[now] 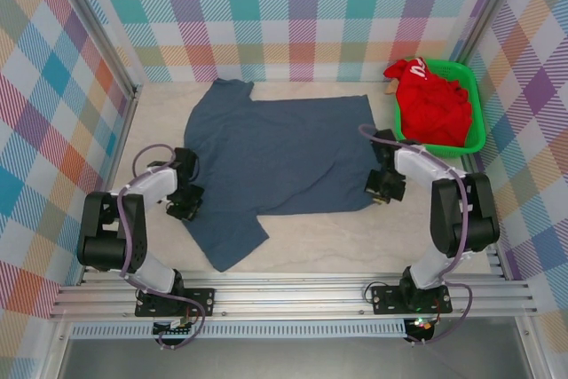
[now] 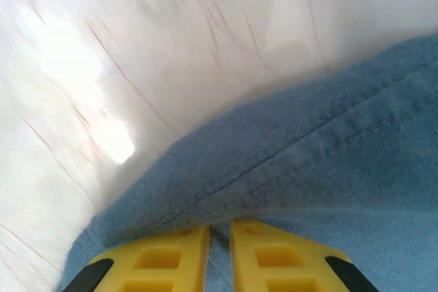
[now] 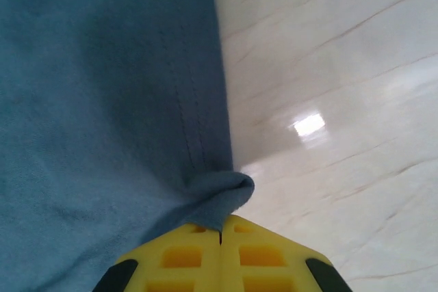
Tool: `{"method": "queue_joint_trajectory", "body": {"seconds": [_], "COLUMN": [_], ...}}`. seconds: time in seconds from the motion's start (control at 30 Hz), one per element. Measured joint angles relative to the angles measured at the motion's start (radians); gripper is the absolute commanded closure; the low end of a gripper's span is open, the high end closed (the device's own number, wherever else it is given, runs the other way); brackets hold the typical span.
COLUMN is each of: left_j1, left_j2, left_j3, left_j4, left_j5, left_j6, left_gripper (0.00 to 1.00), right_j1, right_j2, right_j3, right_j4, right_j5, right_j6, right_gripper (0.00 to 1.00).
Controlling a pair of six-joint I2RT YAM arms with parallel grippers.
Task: Fold and stack the t-shirts
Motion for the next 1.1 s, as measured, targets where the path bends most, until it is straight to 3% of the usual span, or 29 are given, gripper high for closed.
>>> {"method": "queue_joint_trajectory", "body": {"seconds": [0.17,0.67,0.9,1.0,1.03,1.1], "left_j1": [0.069,0.07,0.07,0.067,0.065,0.058], "left_j2": [0.02,0.04,0.04,0.033,0.026,0.001], "left_j3": [0.023,0.051,0.057,0.086,0.099,0.142], "left_j4": [-0.011,-0.031,-0.034,-0.051,-0.061,-0.09], "left_j5": [-0.061,-0.073,-0.075,-0.084,-0.09,-0.101], "left_j6": [0.122,0.252,0.27,0.285,0.287,0.298], "left_gripper": [0.82,0.82,0.82,0.74,0.72,0.7], "right_j1": [0.063,0.022,0.024,0.024,0.024,0.024], "right_j2": [0.001,-0.026,-0.093,-0.154,-0.173,-0.216], "right_j3": [-0.01,-0.127,-0.125,-0.108,-0.103,-0.094], "right_j4": [-0.007,-0.038,-0.089,-0.134,-0.142,-0.145], "right_j5": [-0.035,-0.082,-0.095,-0.052,-0.037,-0.011], "right_j6": [0.029,0.113,0.158,0.172,0.175,0.182], "right_gripper": [1.0,1.0,0.71,0.62,0.61,0.74]}}
